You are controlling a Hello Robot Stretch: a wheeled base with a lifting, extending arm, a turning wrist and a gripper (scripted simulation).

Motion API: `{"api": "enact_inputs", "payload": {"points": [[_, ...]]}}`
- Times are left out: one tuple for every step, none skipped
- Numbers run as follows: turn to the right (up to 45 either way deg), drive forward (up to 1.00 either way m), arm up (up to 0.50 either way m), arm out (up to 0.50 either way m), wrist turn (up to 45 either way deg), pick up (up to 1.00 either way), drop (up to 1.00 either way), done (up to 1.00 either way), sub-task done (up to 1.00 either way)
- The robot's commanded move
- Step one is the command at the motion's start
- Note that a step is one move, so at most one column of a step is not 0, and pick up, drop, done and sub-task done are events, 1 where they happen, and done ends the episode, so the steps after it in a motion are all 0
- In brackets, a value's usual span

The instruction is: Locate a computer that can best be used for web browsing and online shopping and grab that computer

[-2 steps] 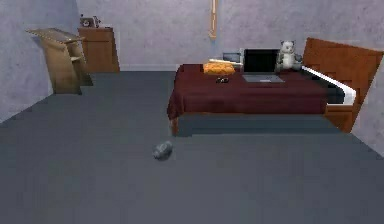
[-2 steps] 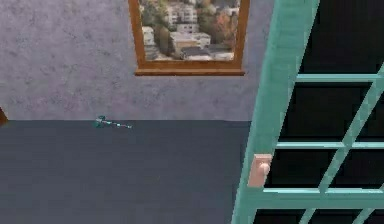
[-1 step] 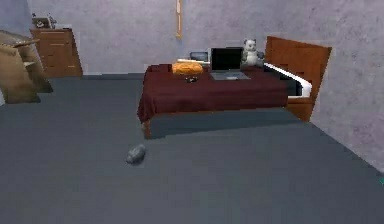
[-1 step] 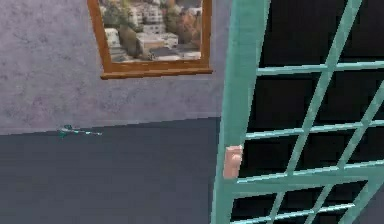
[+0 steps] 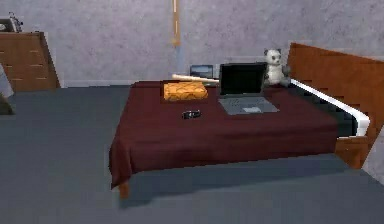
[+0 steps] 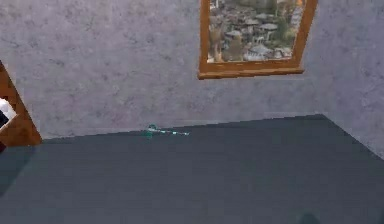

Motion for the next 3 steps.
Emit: {"api": "enact_inputs", "payload": {"points": [[3.0, 0.00, 0.00, 0.00, 0.0, 0.00, 0.00, 0.00, 0.00], [0.0, 0.70, 0.00, 0.00, 0.0, 0.00, 0.00, 0.00, 0.00], [-45.0, 0.00, 0.00, 0.00, 0.0, 0.00, 0.00, 0.00, 0.00]]}}
